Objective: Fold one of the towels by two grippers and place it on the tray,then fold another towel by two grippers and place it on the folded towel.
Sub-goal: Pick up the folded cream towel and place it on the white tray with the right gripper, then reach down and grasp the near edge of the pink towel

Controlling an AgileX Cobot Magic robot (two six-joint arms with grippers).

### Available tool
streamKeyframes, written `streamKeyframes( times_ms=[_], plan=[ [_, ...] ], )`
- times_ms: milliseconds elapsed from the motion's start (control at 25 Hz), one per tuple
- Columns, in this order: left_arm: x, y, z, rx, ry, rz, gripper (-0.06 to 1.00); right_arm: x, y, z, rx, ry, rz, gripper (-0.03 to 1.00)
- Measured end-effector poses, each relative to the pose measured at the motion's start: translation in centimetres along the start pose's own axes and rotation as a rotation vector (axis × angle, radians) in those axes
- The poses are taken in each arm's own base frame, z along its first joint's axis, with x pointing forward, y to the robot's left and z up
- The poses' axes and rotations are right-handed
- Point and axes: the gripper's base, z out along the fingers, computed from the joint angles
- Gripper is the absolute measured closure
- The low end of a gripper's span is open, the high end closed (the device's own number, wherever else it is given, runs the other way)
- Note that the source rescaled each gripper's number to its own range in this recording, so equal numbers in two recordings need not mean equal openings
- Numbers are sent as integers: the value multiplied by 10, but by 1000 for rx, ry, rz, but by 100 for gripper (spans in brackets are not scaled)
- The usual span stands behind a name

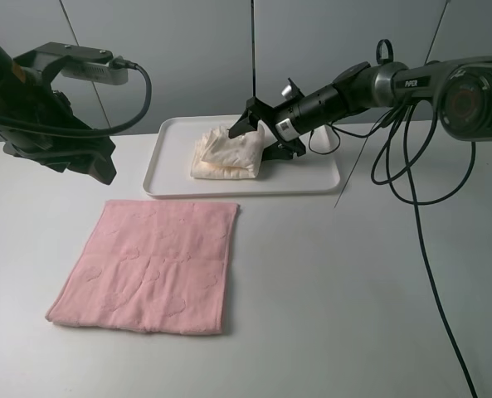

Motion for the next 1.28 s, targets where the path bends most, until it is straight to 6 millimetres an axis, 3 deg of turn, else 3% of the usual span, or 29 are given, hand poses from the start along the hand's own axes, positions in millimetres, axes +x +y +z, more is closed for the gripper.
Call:
streamKeyframes(
  times_ms=[160, 200, 480, 720, 920, 1280],
  plan=[
    [2, 0, 0, -1, 23, 35, 1, -5, 16, -17, 53, 3, -98, 4],
    [3, 0, 0, -1, 34, 46, 1, -9, 33, -37, 120, 2, -200, 4],
    [6, 9, -1, -92, 73, 146, 1, -10, 98, -115, 300, 22, -451, 4],
    [8, 18, -2, -188, 109, 257, 1, 1, 129, -159, 395, 75, -524, 9],
    [13, 20, -3, -184, 191, 430, 1, 24, 133, -172, 411, 116, -511, 9],
    [29, 25, 5, -182, 324, 788, 1, 94, 97, -165, 381, 195, -495, 9]
  ],
)
